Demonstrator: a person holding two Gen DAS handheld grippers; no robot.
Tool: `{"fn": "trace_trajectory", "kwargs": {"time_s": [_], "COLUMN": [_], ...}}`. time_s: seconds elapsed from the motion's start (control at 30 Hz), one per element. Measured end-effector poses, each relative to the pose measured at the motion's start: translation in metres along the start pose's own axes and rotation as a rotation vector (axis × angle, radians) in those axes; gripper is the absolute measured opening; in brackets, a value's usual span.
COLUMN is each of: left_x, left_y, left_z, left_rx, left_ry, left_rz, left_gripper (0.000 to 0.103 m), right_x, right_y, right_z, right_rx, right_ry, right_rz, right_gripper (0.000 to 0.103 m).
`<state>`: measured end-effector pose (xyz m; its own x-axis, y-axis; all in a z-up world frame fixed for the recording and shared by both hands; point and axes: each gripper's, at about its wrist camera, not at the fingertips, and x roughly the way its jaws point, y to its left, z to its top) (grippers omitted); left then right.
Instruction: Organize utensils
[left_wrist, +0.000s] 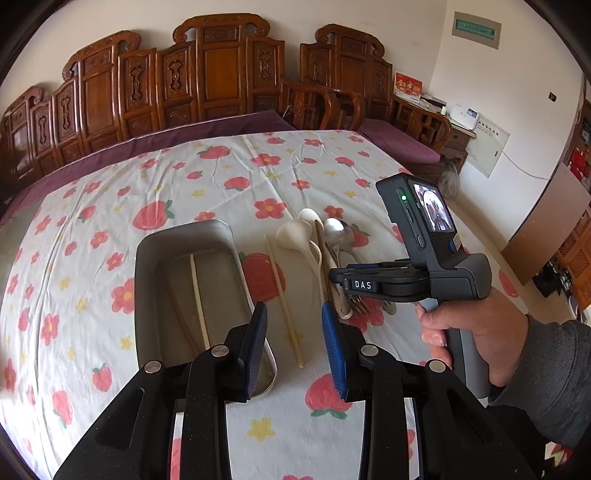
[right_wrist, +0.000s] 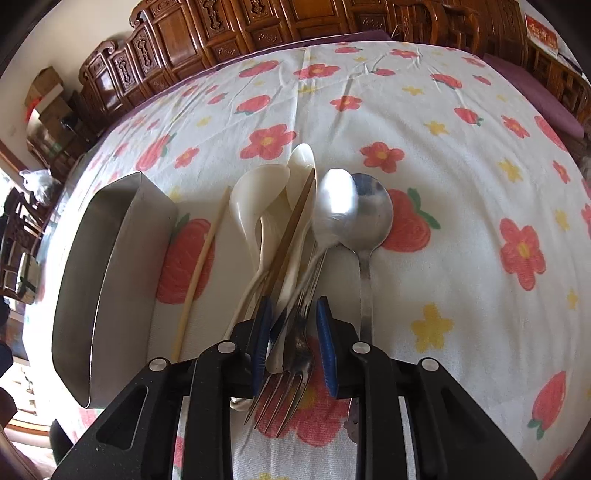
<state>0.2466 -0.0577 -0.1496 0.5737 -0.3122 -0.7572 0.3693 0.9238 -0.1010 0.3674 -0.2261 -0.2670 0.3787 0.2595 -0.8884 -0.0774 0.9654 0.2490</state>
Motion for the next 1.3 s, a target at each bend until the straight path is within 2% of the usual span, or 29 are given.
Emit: {"fn": "trace_trajectory", "kwargs": {"time_s": [0.03,0.23,0.5,0.63,0.9,1.1,1.3], "left_x": [0.0,-0.002,0.0,0.004,0.018,0.025,0.032], "left_y": [0.0,0.001,-0.008,-0.018,-0.031,-0.035,-0.032], "left_z": [0.0,-0.004,-0.006,-0.008,-0.016,-0.02,-0.031], "left_rx": [0.0,-0.006,0.003,0.018,0.033,0.043,0.029], "left_ry": [-0.001,0.001,0.014,0.025,0.064,0.088,0.122], "left_rz": [0.001,0.005,0.006,0.0,-0.005,-0.005,-0.012], "left_gripper": [0.029,0.029,0.029,0.029,0.029,0.029,0.029], "right_x": [0.0,-0.008,-0.032,-0.041,-0.049,-0.043,-0.055], "right_y": [-0.001,-0.006,-0.019,-0.027,-0.04,-0.055,-0.056], "right_z": [-0.001,-0.006,-0.02,-0.031,-0.058,-0.06,-0.057], "right_rx": [0.009,0.034,0.031,0.033,-0.005,0.027,-0.025], "right_ry": [0.005,-0.003,-0.034,-0.014,0.006,0.003,-0.03], "right_rz": [0.006,0.005,0.016,0.047,0.036,0.038,0.0], "right_gripper": [0.017,0.012,0.012,0.012,0.007,0.002,0.002]}}
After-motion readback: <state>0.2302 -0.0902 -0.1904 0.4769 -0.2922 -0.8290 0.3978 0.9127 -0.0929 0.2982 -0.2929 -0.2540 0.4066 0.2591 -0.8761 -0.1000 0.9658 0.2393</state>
